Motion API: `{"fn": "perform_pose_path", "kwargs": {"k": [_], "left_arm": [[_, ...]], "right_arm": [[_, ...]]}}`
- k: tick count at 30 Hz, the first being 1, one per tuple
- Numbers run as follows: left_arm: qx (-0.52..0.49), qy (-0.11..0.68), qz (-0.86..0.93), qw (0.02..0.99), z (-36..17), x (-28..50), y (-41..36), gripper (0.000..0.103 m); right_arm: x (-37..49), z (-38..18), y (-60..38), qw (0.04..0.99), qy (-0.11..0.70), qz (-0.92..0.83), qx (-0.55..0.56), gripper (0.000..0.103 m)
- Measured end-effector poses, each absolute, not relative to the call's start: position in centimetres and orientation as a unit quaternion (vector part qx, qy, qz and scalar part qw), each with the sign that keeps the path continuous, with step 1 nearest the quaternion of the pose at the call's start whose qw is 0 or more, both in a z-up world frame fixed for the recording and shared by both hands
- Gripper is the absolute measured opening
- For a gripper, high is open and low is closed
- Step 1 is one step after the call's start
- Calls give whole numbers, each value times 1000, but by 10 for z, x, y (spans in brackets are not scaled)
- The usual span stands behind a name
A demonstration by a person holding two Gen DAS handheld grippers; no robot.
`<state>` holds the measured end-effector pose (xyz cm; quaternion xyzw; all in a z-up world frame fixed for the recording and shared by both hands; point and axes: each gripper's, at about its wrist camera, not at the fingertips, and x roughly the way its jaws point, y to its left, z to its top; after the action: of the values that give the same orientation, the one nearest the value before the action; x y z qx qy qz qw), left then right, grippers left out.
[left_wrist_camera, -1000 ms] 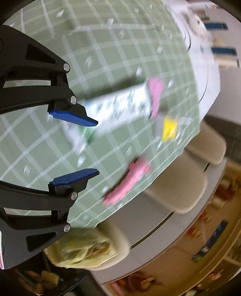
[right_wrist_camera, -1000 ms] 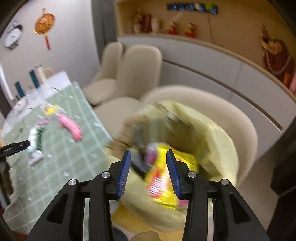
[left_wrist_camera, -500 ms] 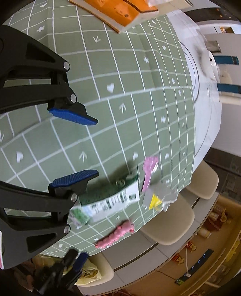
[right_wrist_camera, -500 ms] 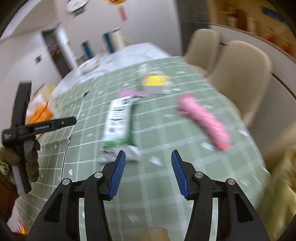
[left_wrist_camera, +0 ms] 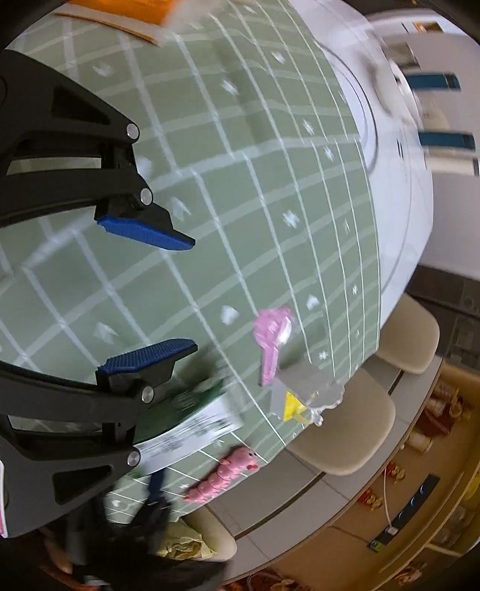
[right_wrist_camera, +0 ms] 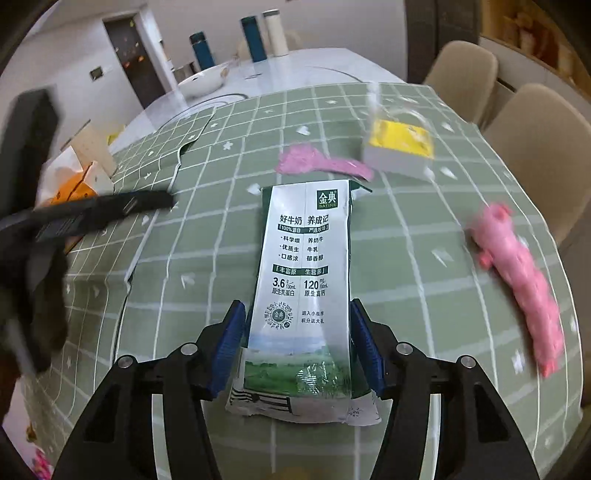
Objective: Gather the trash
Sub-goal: 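Grasp the white-green milk carton with the right tool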
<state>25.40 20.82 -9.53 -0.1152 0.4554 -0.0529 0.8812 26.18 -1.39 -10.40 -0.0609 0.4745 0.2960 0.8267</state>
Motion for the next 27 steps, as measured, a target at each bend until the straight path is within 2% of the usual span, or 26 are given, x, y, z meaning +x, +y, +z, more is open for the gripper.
{"fn": "perform_pose_path", "kwargs": {"k": [8,14,18,23,27], "left_arm": [[-21,455,-110,883,-98,345,155,48],[32,479,-119,869,-112,386,129,48],[33,489,-122,863,-112,380,129,48],[-3,513,-203,834,-110,331,130,48],[15,501,-245,830,-105,301,126,49]], "right_arm": [[199,-108,-96,840,486,238,-44,53],[171,-113,-126,844,490,218,7,54],[161,-117,-134,844,491,212,24,56],[150,-122,-146,838,501,208,60,59],[146,-124,-149,840,495,211,71,59]]}}
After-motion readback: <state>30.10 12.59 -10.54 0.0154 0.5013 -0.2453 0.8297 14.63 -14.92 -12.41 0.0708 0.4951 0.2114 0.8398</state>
